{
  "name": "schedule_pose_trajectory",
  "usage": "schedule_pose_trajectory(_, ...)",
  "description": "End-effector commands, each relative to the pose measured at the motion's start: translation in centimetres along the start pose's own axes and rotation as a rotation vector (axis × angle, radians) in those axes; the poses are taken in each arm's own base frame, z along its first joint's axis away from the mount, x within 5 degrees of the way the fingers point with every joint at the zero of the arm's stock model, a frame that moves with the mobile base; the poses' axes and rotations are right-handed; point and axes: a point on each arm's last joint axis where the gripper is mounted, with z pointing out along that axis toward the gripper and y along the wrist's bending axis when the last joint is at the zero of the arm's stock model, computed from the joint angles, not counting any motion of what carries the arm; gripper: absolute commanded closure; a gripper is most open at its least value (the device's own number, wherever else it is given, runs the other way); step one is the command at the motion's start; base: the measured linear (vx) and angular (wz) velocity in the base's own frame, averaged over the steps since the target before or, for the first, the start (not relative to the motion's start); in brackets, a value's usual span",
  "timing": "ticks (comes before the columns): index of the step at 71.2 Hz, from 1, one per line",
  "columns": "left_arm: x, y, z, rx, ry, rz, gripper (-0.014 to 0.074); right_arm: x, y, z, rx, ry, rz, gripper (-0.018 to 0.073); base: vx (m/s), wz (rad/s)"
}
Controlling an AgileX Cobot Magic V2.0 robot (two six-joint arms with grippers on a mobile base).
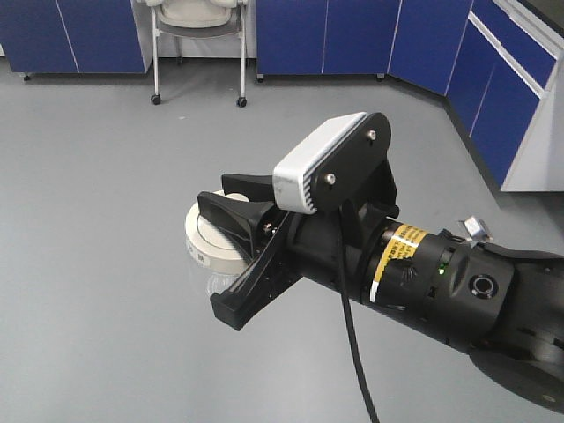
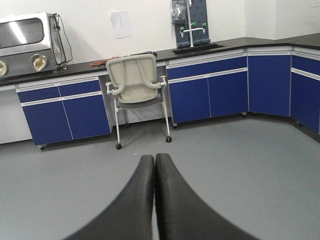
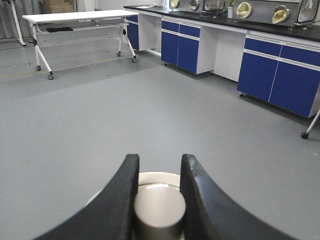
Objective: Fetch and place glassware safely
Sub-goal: 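Hold the jar in the right gripper while driving toward the blue-cabinet counter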
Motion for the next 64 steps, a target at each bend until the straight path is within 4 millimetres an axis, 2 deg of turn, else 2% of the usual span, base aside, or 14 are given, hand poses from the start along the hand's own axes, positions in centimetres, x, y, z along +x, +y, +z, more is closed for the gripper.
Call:
schedule_pose_trajectory(1,-1.42,0.07,-0.1,0.0,-0.089,-0.018,0.0603,-2.87,0.16,-0.79,-0.022,-0.162,-0.005,0.0563,0.56,0.04)
schedule_pose_trajectory(64,-1.41,0.07,-0.1,0.0,-0.088,-0.018,0.0603,-2.87,0.16,-0.79,-0.022,-0.162,-0.005,0.0563,0.56,0.0)
